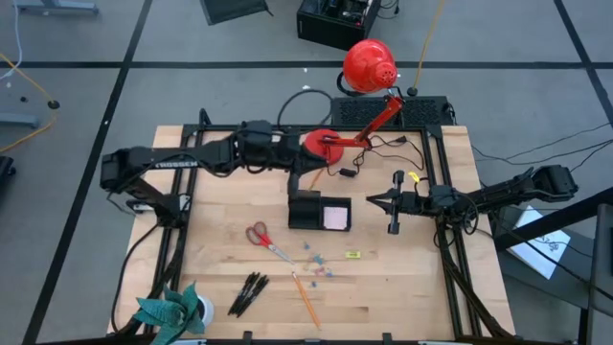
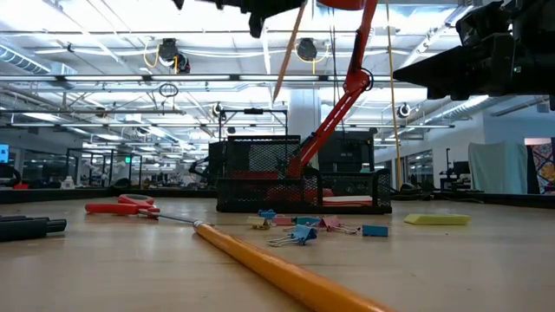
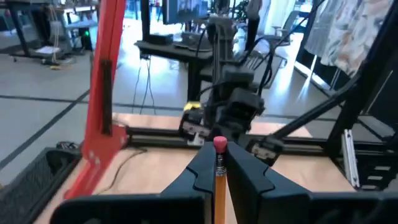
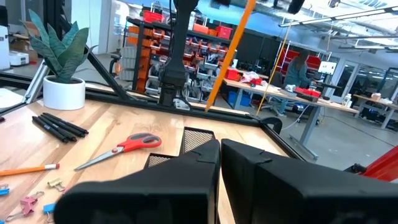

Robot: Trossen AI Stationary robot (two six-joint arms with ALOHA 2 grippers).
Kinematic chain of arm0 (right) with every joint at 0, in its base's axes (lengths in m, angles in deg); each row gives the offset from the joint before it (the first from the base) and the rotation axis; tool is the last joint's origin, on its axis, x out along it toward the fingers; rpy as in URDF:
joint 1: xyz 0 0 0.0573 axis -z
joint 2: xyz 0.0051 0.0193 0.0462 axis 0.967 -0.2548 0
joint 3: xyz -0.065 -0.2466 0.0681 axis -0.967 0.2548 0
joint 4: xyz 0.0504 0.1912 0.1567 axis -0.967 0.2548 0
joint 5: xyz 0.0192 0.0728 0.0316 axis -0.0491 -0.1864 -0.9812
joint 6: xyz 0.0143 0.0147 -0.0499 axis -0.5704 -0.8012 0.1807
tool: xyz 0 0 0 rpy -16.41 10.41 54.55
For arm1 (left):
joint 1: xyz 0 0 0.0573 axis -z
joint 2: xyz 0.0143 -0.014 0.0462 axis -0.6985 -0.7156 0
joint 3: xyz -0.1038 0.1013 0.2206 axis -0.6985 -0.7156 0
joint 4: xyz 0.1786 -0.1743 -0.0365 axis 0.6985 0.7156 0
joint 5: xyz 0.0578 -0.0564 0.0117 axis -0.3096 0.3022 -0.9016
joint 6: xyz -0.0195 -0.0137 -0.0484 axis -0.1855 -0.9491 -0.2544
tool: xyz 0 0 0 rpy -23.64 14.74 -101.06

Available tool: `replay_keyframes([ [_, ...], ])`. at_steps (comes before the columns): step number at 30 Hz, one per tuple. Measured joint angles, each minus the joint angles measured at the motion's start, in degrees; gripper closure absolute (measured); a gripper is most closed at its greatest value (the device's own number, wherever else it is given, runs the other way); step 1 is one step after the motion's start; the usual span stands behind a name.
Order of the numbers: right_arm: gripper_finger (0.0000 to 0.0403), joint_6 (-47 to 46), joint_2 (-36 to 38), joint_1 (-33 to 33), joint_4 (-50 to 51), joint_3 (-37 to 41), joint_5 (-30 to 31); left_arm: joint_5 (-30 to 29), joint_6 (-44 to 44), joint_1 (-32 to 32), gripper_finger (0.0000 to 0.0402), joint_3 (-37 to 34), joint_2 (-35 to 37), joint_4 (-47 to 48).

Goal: Pick and place office supplies into organizer
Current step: Put the left pencil into the mesh desk organizer

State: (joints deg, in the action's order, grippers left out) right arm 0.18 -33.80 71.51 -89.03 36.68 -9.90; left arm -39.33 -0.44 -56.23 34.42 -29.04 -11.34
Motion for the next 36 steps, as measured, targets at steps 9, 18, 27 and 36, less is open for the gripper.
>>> replay_keyframes([
  [9, 0.0394, 0.2, 0.0, 0.0, 0.0, 0.0, 0.0, -1.9, -1.8, -0.3, 0.0376, -8.7, -0.9, -4.4],
  [18, 0.0394, 0.2, 0.0, 0.0, 0.0, 0.0, 0.0, -4.7, 0.5, 0.6, 0.0376, -15.9, -1.0, -7.8],
  [27, 0.0394, 0.2, 0.0, 0.0, 0.0, 0.0, 0.0, -4.6, 4.4, 1.6, 0.0376, -21.1, -0.8, -14.2],
  [36, 0.0394, 0.5, 0.0, 0.0, -0.1, 0.0, 0.0, -5.1, 10.7, 3.5, 0.0376, -23.8, -0.8, -15.4],
])
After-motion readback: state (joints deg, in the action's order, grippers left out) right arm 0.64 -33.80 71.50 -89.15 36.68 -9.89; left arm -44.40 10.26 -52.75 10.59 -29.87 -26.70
